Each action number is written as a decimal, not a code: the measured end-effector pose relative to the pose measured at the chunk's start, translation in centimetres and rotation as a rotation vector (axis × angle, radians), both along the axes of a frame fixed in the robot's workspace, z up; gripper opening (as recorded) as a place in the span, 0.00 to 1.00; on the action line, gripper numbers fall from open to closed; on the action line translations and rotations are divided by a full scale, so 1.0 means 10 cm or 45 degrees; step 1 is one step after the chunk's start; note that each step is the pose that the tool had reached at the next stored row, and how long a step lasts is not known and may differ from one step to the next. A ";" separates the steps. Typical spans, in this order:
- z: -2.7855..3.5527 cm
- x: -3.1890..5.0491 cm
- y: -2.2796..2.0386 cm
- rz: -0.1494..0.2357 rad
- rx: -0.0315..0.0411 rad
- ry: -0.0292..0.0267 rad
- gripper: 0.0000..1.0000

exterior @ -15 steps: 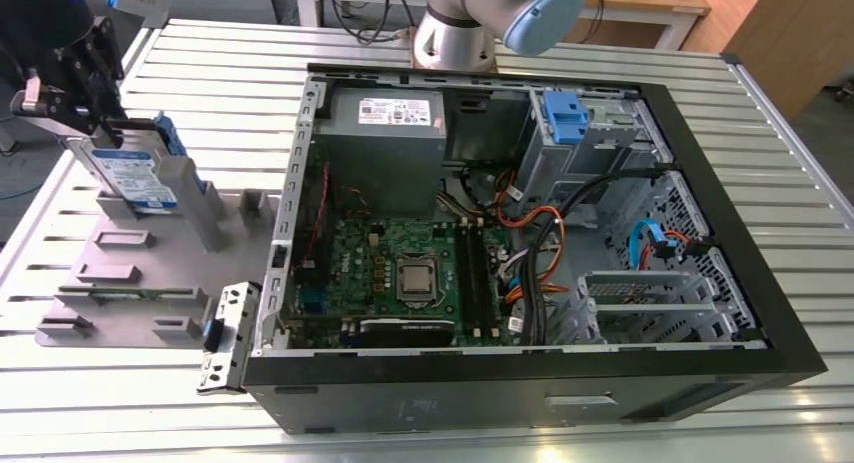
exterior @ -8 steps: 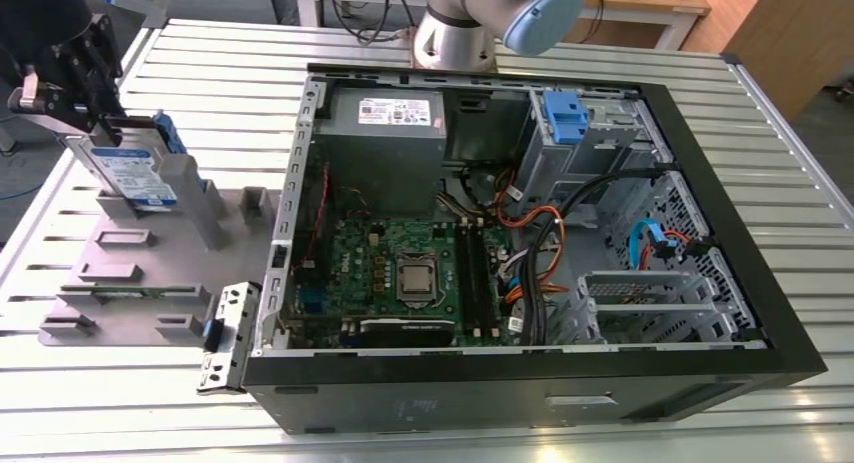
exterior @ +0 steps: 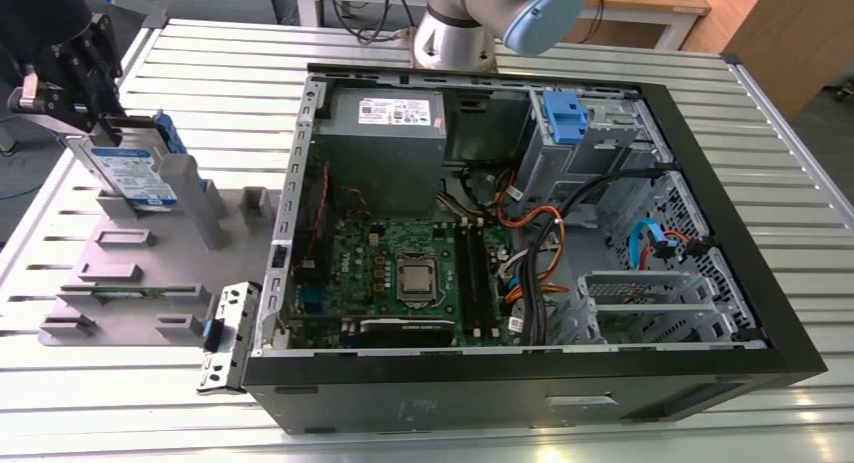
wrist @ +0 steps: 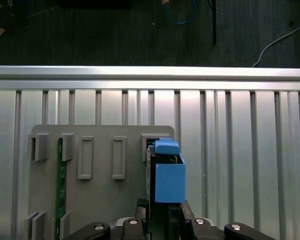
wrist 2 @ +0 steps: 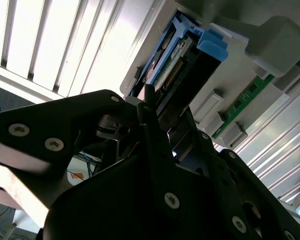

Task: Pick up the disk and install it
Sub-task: 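Pick up the disk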

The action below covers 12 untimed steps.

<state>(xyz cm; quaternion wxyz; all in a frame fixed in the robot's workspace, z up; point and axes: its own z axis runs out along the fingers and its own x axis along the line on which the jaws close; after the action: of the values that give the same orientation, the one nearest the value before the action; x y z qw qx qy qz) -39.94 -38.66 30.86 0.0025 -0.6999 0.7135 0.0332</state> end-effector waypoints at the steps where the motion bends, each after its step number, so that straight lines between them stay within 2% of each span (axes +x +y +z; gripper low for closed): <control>1: 0.004 0.000 0.000 0.000 -0.0001 0.0003 0.35; 5: 0.038 0.000 0.000 0.000 -0.0001 0.0001 0.35; 12: 0.138 0.000 0.000 0.000 0.0001 -0.0001 0.35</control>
<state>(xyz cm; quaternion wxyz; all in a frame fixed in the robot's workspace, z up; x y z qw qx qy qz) -39.94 -38.66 32.24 0.0026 -0.6999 0.7135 0.0331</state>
